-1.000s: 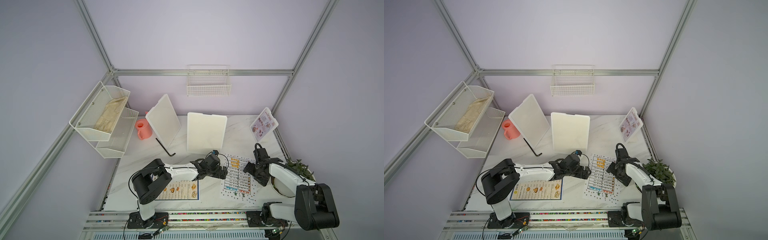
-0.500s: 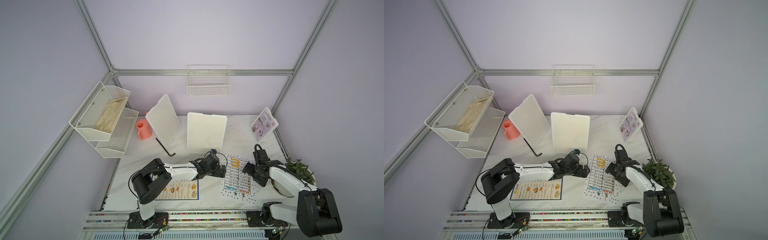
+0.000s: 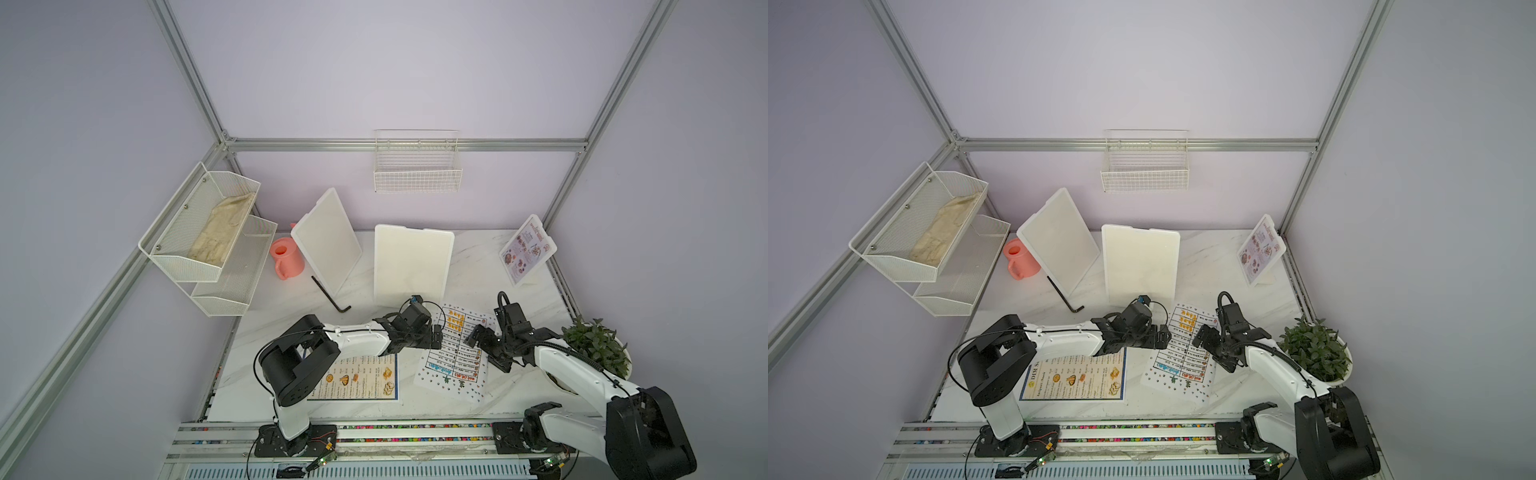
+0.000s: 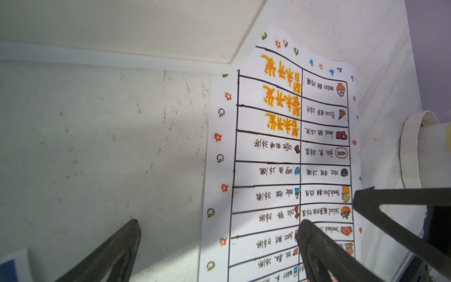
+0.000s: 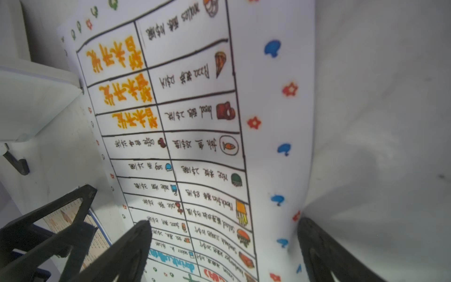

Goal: Insert the menus into the narrow rack
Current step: Pick up the menu from the center of the board.

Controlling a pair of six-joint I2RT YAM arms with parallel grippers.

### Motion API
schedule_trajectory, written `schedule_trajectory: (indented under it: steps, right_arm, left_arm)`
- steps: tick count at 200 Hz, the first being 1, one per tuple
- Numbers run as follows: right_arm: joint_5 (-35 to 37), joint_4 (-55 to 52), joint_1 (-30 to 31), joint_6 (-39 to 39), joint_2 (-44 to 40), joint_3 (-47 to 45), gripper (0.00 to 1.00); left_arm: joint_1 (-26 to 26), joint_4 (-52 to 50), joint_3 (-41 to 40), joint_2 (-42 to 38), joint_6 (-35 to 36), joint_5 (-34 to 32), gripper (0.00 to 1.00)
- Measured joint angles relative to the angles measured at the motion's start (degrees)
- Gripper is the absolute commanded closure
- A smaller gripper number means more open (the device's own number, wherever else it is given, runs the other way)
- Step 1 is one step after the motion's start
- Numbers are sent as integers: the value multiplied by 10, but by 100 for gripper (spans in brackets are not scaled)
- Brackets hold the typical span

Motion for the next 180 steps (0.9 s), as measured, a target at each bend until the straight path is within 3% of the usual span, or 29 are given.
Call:
schedule_trajectory:
  steps: [31,106,180]
  right_arm:
    - [-10,0,-13,-5,0,3,3]
    - [-43,-20,-120,-55,-15,5,3]
    - [-64,-35,-142,-69,-15,-7,3]
  left_arm:
    - [1,-2,1,0,2,4,0]
    - [1,0,7,6,18,45,3]
    - [2,20,54,52,22,89,5]
